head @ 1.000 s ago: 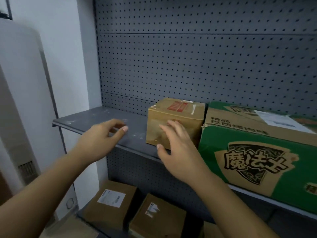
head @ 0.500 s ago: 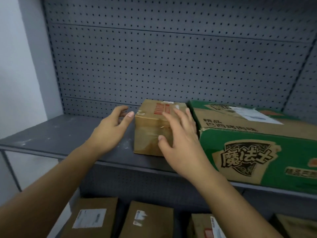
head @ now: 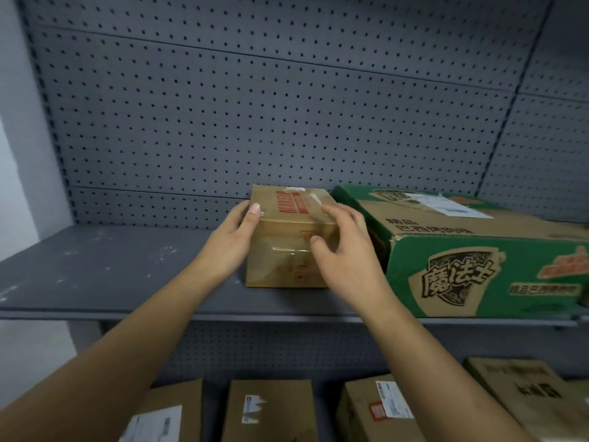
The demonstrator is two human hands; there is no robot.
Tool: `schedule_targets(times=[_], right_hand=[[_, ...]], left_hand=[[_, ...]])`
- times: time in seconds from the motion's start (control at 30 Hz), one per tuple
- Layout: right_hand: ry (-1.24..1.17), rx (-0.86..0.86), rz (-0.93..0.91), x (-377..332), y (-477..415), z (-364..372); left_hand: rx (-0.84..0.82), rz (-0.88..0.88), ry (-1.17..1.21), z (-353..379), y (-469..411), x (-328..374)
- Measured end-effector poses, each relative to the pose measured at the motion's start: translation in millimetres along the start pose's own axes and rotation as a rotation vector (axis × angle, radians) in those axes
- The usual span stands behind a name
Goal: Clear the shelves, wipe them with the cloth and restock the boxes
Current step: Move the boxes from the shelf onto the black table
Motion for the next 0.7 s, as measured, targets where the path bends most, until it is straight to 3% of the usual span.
schedule_targets(times=[0.47, 0.57, 0.7], right_hand=[[-0.170, 0.001, -0.086, -22.2, 2.0, 26.7], [-0.272, 0.038, 0.059, -10.5, -13.4, 24.5], [-0.497, -0.113, 0.386, 11.0, -25.1, 42.6]], left_hand=[[0.151, -0.023, 0.003, -68.0, 5.9, -27.0], [0.184, -0.097, 0.105, -75.6, 4.6, -32.4], [0.133, -0.236, 0.238, -69.9, -0.2, -40.4]])
Point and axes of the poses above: each hand's wrist, its own y-axis away from the middle knuckle, its own z-axis out of the palm, x = y × z, the point moved 6 cm from there along -y, towards the middle knuckle
